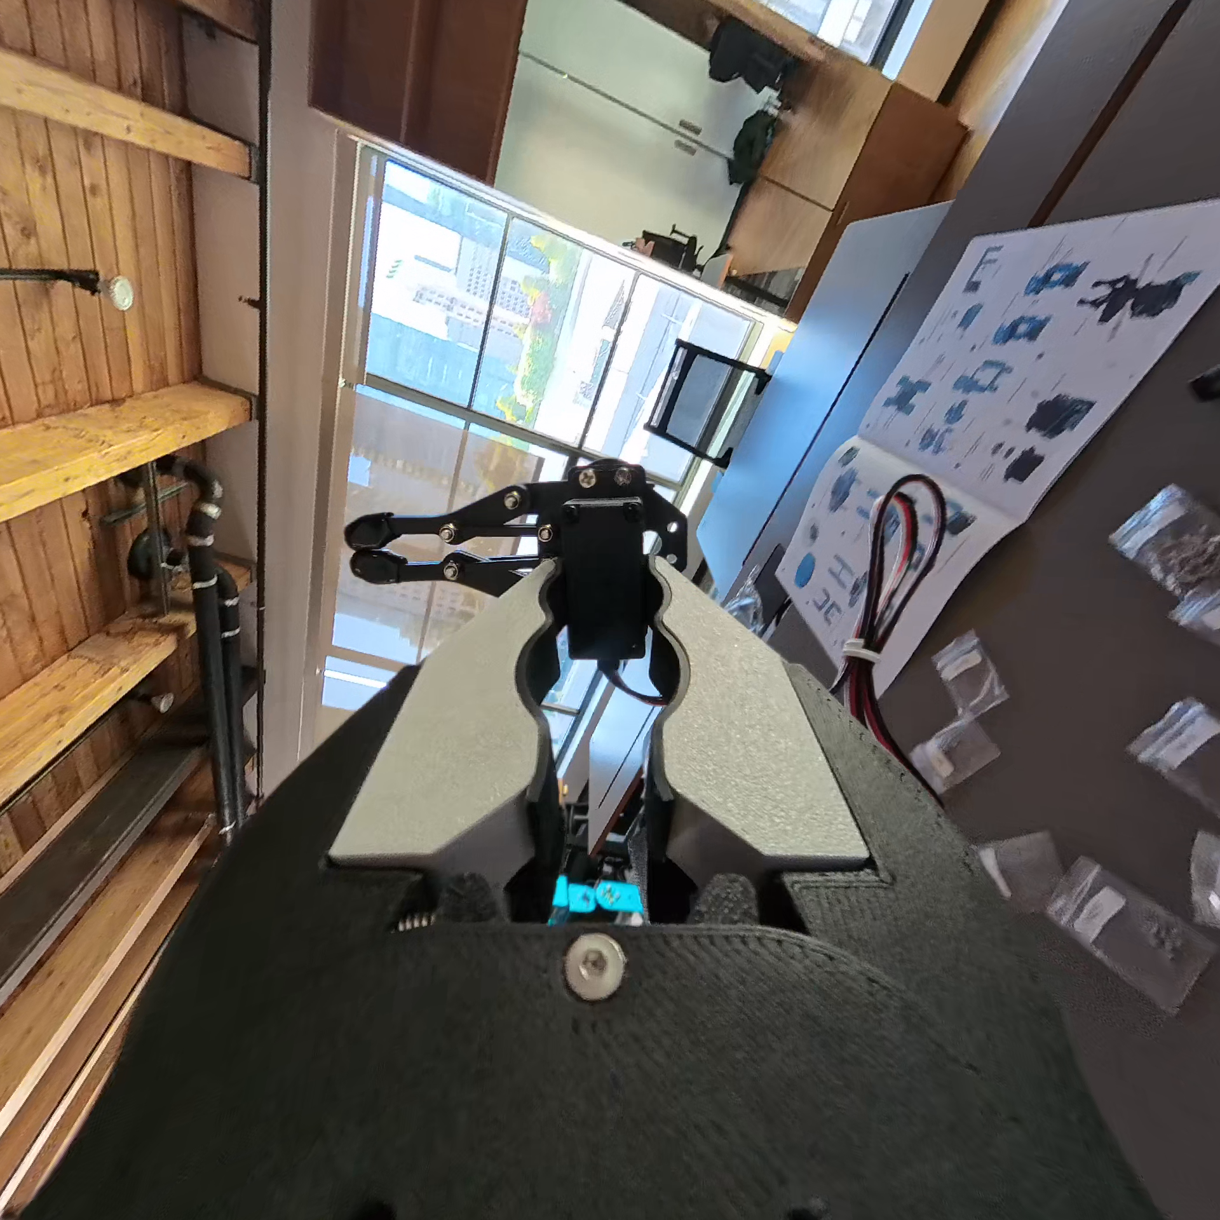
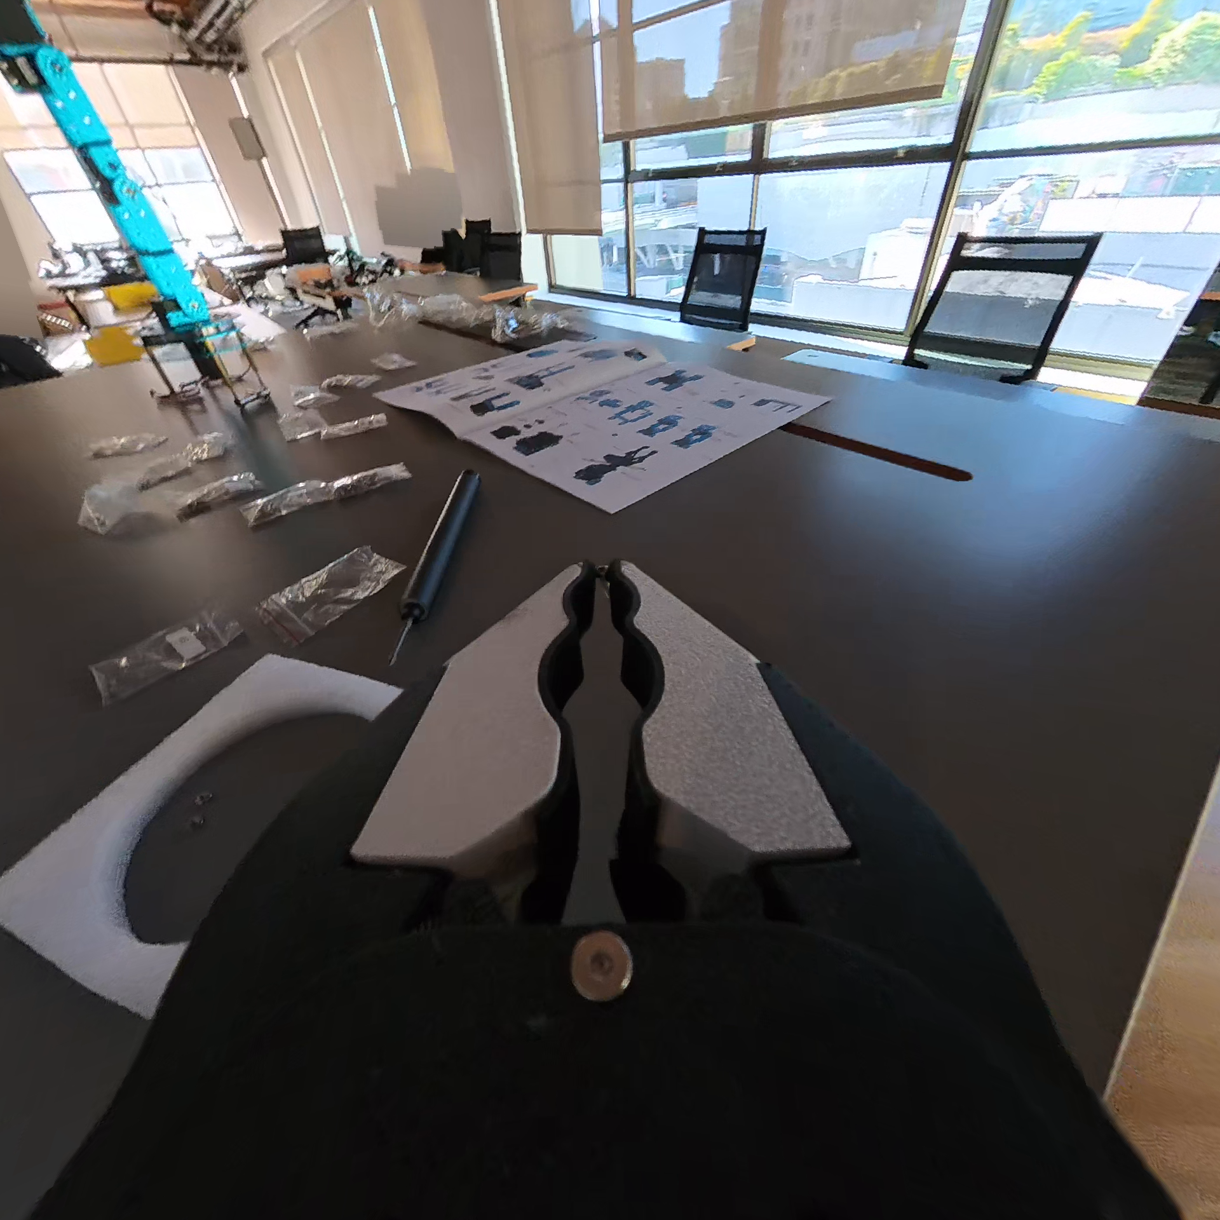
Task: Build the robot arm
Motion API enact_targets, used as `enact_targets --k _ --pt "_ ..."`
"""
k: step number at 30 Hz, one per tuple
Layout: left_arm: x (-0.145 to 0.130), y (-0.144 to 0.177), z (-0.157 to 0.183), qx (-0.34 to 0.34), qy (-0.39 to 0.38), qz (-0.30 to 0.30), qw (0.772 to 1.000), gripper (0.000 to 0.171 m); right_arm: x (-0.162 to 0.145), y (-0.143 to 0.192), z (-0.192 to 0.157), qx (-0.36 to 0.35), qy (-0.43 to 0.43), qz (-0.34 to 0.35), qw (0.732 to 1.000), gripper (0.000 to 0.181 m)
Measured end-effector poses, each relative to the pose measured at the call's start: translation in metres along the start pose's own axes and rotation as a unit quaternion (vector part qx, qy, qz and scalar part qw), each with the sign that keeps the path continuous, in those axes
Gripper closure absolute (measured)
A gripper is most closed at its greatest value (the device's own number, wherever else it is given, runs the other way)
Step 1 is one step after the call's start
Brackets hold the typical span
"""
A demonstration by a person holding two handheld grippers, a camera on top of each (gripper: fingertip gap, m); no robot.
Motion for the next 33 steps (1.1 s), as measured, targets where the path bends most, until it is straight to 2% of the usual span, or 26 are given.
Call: enact_targets --k 4,7,17,21,27,33 --pt "-0.042 0.020 -0.021 0.015 -0.002 -0.004 1.000 0.150 0.010 0.000 -0.004 -0.038 -0.020 0.008 0.999 0.178" --pt "-0.077 0.027 -0.036 0.019 -0.008 0.004 1.000 0.150 0.020 -0.010 -0.023 -0.064 -0.031 0.022 0.997 0.178" --pt "-0.207 0.045 -0.099 0.023 -0.041 0.032 0.998 0.150 0.051 -0.093 -0.139 -0.127 -0.020 0.078 0.989 0.179" --pt "-0.248 0.053 -0.122 0.030 -0.045 0.030 0.998 0.150 0.056 -0.122 -0.173 -0.139 -0.010 0.076 0.987 0.178" --pt "-0.287 0.059 -0.145 0.041 -0.045 0.018 0.998 0.150 0.067 -0.142 -0.187 -0.156 -0.011 0.076 0.985 0.178" --pt "-0.291 0.055 -0.152 0.068 -0.054 0.003 0.996 0.150 0.072 -0.136 -0.177 -0.165 0.002 0.073 0.984 0.178"
Point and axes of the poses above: each gripper's, where its closed fingertips meet, y back along the fingers, x out of its top, z = x × y across the jaws, the point moved 6 cm from there along y, back along the fingers, and after that the axes turned 1 degree about x, right-handed, at the moved point
